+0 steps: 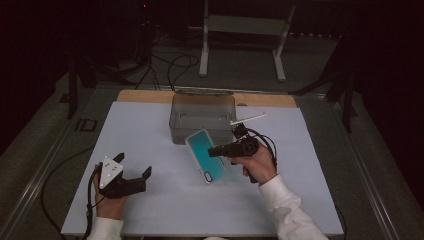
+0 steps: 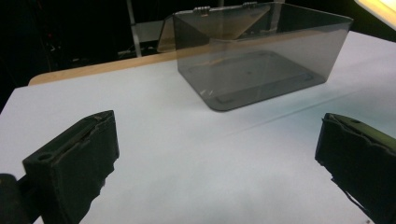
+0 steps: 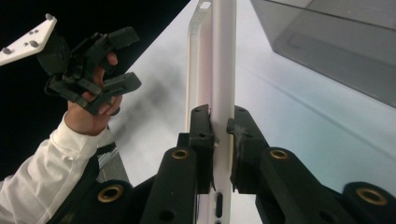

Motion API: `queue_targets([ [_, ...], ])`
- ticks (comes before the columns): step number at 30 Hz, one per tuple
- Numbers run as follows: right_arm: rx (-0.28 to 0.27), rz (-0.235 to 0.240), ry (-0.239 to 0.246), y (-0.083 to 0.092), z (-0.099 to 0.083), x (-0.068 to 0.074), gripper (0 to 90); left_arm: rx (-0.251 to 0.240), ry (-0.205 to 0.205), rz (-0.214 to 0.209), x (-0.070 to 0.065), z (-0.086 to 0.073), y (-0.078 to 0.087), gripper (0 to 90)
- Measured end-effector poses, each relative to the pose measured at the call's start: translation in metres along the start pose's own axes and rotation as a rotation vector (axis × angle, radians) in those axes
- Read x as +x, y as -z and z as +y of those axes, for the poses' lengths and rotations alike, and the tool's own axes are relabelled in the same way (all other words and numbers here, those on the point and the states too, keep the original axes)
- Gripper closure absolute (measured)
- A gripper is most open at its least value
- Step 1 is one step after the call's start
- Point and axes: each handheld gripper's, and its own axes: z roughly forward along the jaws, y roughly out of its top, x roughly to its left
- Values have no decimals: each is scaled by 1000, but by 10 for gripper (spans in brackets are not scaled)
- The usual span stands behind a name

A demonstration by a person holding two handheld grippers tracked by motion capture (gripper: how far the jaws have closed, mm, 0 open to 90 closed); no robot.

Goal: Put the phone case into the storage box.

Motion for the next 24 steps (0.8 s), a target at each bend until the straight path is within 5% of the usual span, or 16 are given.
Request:
queue_targets([
  [14, -35, -29, -18, 5, 15, -3, 815, 8, 11, 19, -3, -2, -3, 4],
  [24, -52, -54, 13, 10, 33, 6, 815, 8, 13, 25, -3, -3, -4, 4],
])
